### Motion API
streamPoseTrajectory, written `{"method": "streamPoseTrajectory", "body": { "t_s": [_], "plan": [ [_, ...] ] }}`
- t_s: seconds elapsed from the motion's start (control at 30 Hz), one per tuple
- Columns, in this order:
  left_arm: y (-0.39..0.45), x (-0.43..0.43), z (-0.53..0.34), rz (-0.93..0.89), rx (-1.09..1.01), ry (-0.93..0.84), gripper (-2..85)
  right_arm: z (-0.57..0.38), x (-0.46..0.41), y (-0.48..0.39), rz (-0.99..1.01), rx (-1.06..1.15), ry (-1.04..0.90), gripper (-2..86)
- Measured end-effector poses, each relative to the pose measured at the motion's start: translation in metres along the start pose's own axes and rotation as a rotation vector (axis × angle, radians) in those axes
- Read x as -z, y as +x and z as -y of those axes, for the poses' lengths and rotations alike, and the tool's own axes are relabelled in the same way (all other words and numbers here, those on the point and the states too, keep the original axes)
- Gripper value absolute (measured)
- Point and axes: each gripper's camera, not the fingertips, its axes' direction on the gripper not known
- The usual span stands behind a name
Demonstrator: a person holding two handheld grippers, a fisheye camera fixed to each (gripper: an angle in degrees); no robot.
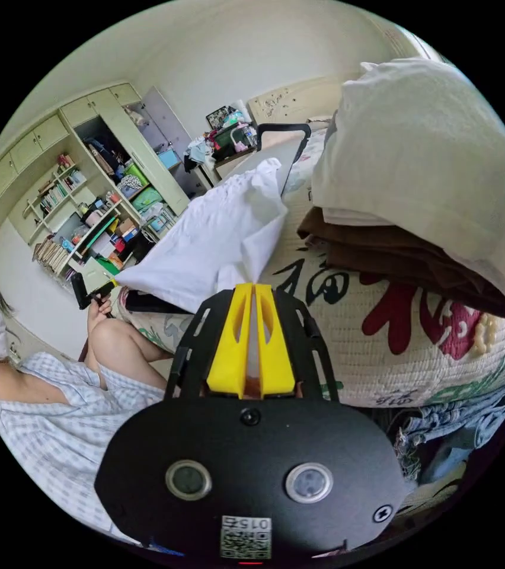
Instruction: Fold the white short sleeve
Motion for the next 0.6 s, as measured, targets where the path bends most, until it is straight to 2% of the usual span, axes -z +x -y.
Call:
{"method": "streamPoseTrajectory", "body": {
  "t_s": [0.07,0.13,0.3,0.37,0.43,0.6],
  "plan": [
    [0.003,0.004,-0.003,0.006,-0.008,0.015,1.5,-0.003,0.014,0.0,-0.003,-0.014,0.1,3.2],
    [-0.001,0.01,-0.004,-0.05,0.003,0.043,2.3,0.004,0.016,-0.003,0.138,0.036,0.13,6.8],
    [-0.002,0.019,0.0,-0.067,0.006,0.039,6.5,0.025,-0.029,-0.019,0.104,0.127,-0.094,12.7],
    [-0.002,0.021,0.005,-0.016,0.01,0.021,5.6,0.028,-0.04,-0.017,0.105,0.132,-0.16,11.8],
    [-0.004,0.029,0.007,-0.054,0.003,0.01,2.5,0.028,-0.031,-0.008,0.081,0.106,-0.144,7.2],
    [0.002,0.057,0.001,-0.102,-0.015,0.0,0.9,0.014,0.01,0.012,0.106,0.037,-0.011,2.2]
  ]
}}
